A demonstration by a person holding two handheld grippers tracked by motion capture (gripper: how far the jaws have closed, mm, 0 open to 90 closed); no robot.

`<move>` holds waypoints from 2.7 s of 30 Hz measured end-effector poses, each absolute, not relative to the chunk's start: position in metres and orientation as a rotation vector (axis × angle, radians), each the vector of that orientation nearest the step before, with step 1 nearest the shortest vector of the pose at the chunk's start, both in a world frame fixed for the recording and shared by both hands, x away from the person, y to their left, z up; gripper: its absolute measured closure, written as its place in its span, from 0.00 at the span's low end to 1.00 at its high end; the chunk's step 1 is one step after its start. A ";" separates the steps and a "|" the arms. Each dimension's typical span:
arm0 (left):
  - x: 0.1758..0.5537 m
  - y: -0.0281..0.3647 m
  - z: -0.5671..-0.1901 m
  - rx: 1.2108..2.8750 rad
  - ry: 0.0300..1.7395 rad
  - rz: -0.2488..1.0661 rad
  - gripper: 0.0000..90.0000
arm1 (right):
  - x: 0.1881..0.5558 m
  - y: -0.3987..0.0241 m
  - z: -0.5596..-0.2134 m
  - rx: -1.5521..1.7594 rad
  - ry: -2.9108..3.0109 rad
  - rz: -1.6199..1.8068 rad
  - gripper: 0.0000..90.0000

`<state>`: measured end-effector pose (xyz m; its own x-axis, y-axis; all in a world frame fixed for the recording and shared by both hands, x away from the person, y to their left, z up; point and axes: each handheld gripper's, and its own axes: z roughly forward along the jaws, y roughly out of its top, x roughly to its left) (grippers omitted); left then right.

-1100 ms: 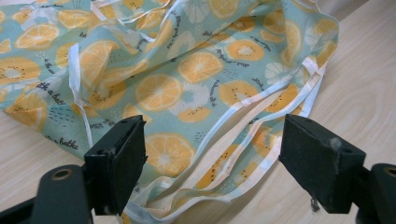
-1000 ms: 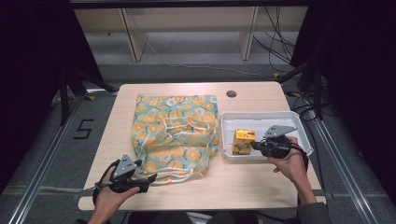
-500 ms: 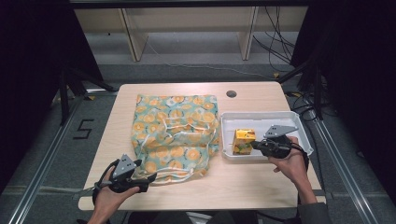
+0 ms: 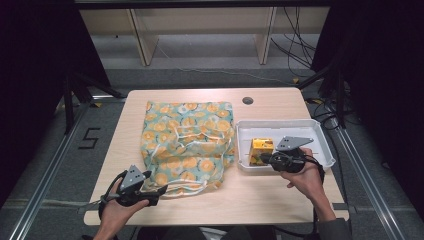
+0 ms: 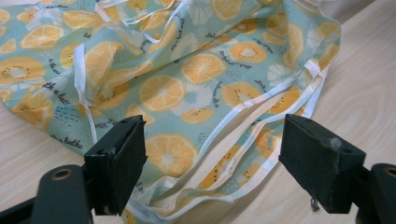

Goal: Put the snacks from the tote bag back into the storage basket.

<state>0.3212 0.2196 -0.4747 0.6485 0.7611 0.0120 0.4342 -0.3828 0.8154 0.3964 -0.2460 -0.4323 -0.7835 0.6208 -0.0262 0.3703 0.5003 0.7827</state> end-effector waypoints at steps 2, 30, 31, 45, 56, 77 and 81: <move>0.320 0.217 -0.477 1.980 0.968 0.478 0.25 | 0.395 -0.244 -0.431 0.829 2.447 1.171 0.93; 0.320 0.217 -0.477 1.992 0.948 0.491 0.25 | 0.384 -0.202 -0.440 0.808 2.493 1.201 0.47; 0.320 0.217 -0.477 1.992 0.950 0.492 0.25 | 0.384 -0.202 -0.442 0.788 2.480 1.204 0.47; 0.312 0.217 -0.480 1.983 0.953 0.458 0.24 | 0.360 -0.207 -0.468 0.874 2.502 1.179 0.38; 0.308 0.216 -0.487 2.016 0.938 0.452 0.23 | 0.341 -0.209 -0.472 0.879 2.473 1.184 0.31; 0.309 0.213 -0.490 2.007 0.957 0.433 0.23 | 0.334 -0.213 -0.480 0.885 2.486 1.127 0.28; 0.310 0.212 -0.488 2.021 0.952 0.428 0.23 | 0.335 -0.215 -0.481 0.892 2.486 1.127 0.27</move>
<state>0.3103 0.2121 -0.4879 0.6534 0.7558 -0.0438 0.4688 -0.3585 0.8073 0.3352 -0.2147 -0.4814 -0.7741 0.6330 0.0084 0.4234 0.5078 0.7502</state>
